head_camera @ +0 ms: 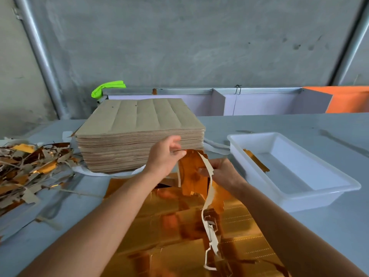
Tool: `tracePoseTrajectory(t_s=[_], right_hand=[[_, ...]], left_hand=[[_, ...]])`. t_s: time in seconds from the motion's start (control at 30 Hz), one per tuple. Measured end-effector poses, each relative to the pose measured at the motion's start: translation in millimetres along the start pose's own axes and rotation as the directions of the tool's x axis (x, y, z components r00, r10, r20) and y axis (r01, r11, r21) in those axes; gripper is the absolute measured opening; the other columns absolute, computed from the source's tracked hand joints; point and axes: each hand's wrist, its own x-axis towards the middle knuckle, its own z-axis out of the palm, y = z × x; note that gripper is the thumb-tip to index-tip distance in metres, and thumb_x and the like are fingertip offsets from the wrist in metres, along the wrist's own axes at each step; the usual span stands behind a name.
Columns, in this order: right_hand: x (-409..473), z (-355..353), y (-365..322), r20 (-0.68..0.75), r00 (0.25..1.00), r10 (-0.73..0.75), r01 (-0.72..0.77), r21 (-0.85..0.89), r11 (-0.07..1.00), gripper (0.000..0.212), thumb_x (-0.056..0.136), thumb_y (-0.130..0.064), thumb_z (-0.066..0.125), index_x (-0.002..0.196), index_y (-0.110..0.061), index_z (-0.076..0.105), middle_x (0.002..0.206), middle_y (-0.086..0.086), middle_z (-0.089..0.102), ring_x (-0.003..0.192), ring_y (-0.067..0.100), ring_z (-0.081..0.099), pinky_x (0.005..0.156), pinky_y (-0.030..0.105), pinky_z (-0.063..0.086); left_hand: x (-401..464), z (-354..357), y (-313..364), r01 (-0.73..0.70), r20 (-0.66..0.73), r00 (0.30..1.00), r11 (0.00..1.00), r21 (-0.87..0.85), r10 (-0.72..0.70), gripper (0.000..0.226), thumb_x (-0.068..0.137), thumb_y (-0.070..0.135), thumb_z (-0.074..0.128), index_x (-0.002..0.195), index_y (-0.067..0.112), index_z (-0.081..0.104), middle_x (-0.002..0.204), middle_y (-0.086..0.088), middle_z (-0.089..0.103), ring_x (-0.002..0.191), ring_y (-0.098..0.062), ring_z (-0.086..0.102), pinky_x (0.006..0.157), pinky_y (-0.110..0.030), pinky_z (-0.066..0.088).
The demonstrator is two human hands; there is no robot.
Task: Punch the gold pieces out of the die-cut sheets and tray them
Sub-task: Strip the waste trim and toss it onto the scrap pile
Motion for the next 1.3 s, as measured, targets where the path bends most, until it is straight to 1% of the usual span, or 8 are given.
tracePoseTrajectory(t_s=[0.1,0.33,0.5,0.67,0.83,1.0,1.13,1.3], right_hand=[[-2.6,2.6,0.7,-0.015,0.999,-0.042,0.042,0.023,0.999,0.014,0.091,-0.021,0.062,0.09,-0.011,0.073,0.081,-0.001,0.071,0.072,0.011,0.067,0.059,0.018,0.051],[0.7,4.9,-4.9,-0.123,0.992,0.003,0.015,0.14,0.99,0.017,0.093,-0.023,0.061,0.088,-0.013,0.073,0.082,0.006,0.073,0.076,0.02,0.07,0.072,0.036,0.059],[2.1,-0.7,-0.7,-0.189,0.982,0.025,-0.005,0.105,0.994,0.021,0.096,-0.021,0.056,0.096,-0.005,0.069,0.089,0.018,0.068,0.082,0.032,0.067,0.075,0.044,0.058],[11.1,-12.4,15.5,-0.414,0.904,0.103,-0.068,0.098,0.993,0.012,0.098,-0.016,0.047,0.094,-0.011,0.057,0.072,0.002,0.05,0.065,0.013,0.045,0.056,0.025,0.039],[12.9,-20.5,27.3,-0.535,0.833,0.143,-0.08,0.139,0.987,0.007,0.102,-0.016,0.037,0.104,-0.021,0.043,0.083,-0.007,0.048,0.074,0.011,0.048,0.064,0.027,0.04],[14.3,-33.1,31.8,-0.585,0.746,0.317,-0.109,0.363,0.925,0.035,0.101,-0.01,0.034,0.136,-0.01,0.037,0.118,0.006,0.05,0.1,0.022,0.05,0.088,0.038,0.044],[12.1,-40.6,31.6,-0.612,0.758,0.224,-0.048,0.291,0.955,0.035,0.101,-0.01,0.033,0.136,-0.01,0.037,0.104,0.001,0.05,0.074,0.009,0.046,0.073,0.032,0.042],[1.0,-65.3,19.0,-0.656,0.744,0.127,0.024,0.216,0.976,0.038,0.097,-0.002,0.03,0.13,-0.016,0.042,0.117,0.008,0.05,0.095,0.023,0.05,0.065,0.036,0.048]], left_hand=[[-2.4,1.6,-1.7,0.002,0.013,1.0,0.998,-0.058,-0.002,0.011,0.087,0.015,0.066,0.096,0.02,0.07,0.093,0.005,0.067,0.086,-0.007,0.063,0.071,-0.017,0.051],[-8.6,-0.4,-4.4,0.013,-0.003,1.0,0.999,-0.038,-0.013,0.017,0.088,0.009,0.064,0.078,0.022,0.064,0.081,0.006,0.064,0.075,-0.014,0.065,0.073,-0.035,0.059],[-4.5,-4.2,-7.8,-0.004,-0.013,1.0,1.0,-0.004,0.004,0.01,0.091,0.007,0.06,0.089,0.014,0.066,0.086,0.003,0.065,0.085,-0.015,0.064,0.077,-0.033,0.056],[-6.8,-12.6,-20.0,0.078,-0.049,0.995,0.984,-0.162,-0.087,0.013,0.097,0.006,0.048,0.091,0.014,0.057,0.087,-0.001,0.068,0.076,-0.007,0.066,0.056,-0.02,0.052],[-11.9,-20.8,-31.4,0.027,-0.017,0.999,0.999,-0.046,-0.027,0.016,0.097,0.006,0.047,0.09,0.017,0.055,0.082,-0.003,0.064,0.069,-0.012,0.064,0.053,-0.018,0.05],[-13.8,-26.3,-43.3,0.038,-0.015,0.999,0.998,0.039,-0.038,0.011,0.098,0.008,0.046,0.096,0.014,0.055,0.082,-0.006,0.062,0.066,-0.014,0.059,0.053,-0.018,0.045],[-11.6,-22.9,-38.6,0.03,-0.059,0.998,0.999,0.04,-0.028,0.011,0.097,0.008,0.048,0.099,0.016,0.056,0.085,-0.001,0.062,0.068,-0.007,0.06,0.045,-0.01,0.043],[-1.5,-2.4,-17.9,0.06,-0.05,0.997,0.998,-0.022,-0.061,0.012,0.097,0.005,0.047,0.101,0.014,0.055,0.097,-0.006,0.063,0.074,-0.012,0.064,0.048,-0.014,0.049]])
